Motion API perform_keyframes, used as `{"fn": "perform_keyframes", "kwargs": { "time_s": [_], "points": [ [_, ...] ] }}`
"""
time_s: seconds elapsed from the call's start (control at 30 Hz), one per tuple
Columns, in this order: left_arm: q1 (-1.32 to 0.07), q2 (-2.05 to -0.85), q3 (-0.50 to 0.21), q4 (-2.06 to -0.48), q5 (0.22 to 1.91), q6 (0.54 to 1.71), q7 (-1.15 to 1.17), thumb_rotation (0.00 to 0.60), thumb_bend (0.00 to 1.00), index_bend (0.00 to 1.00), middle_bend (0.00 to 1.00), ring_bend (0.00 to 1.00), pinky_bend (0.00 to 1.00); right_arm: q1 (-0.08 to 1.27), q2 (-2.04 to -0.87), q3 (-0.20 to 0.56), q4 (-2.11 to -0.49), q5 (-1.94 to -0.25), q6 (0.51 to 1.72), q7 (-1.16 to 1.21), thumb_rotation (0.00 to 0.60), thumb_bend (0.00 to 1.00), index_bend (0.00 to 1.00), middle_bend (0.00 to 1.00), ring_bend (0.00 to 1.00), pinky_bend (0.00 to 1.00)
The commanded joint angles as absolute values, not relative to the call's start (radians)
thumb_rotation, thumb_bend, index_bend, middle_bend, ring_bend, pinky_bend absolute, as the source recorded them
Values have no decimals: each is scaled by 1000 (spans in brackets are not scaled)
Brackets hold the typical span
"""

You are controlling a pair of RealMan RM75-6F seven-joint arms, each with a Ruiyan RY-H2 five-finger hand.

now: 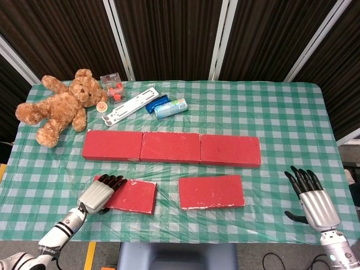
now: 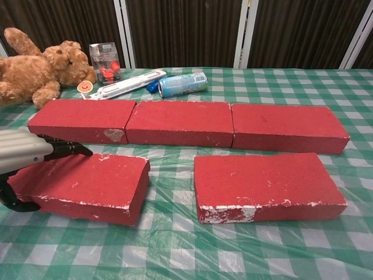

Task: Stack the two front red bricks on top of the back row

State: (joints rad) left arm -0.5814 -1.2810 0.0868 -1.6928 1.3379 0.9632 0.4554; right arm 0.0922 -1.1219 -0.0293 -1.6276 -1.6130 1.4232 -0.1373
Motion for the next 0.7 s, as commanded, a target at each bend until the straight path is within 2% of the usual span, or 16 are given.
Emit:
{"fn": "perform_keyframes", "kwargs": {
  "time_s": [0.03, 0.23, 0.47, 0.57, 0.7],
  "points": [
    [-554, -1288, 96, -1673, 1384, 1006, 410, 600, 399, 483, 917, 670, 839, 92, -1122, -29, -1627, -1613, 1424, -138, 600, 86, 0, 0, 0, 0],
    [-498, -1304, 113, -1619, 1479, 1110, 339, 600, 398, 482, 918, 670, 839, 91, -1121, -28, -1627, -1611, 1426, -135, 600, 86, 0, 0, 0, 0],
    [-494, -1289, 87, -1629, 1489, 1138, 354, 600, 398, 482, 919, 670, 839, 93, -1122, -30, -1626, -1614, 1423, -136, 600, 86, 0, 0, 0, 0],
    [-512, -1278, 54, -1644, 1463, 1122, 391, 600, 399, 482, 920, 670, 838, 93, -1122, -29, -1625, -1613, 1422, -135, 600, 86, 0, 0, 0, 0],
    [-573, -1271, -30, -1651, 1380, 1067, 483, 600, 399, 483, 922, 670, 839, 97, -1127, -26, -1622, -1602, 1412, -145, 600, 86, 0, 0, 0, 0]
  ]
}}
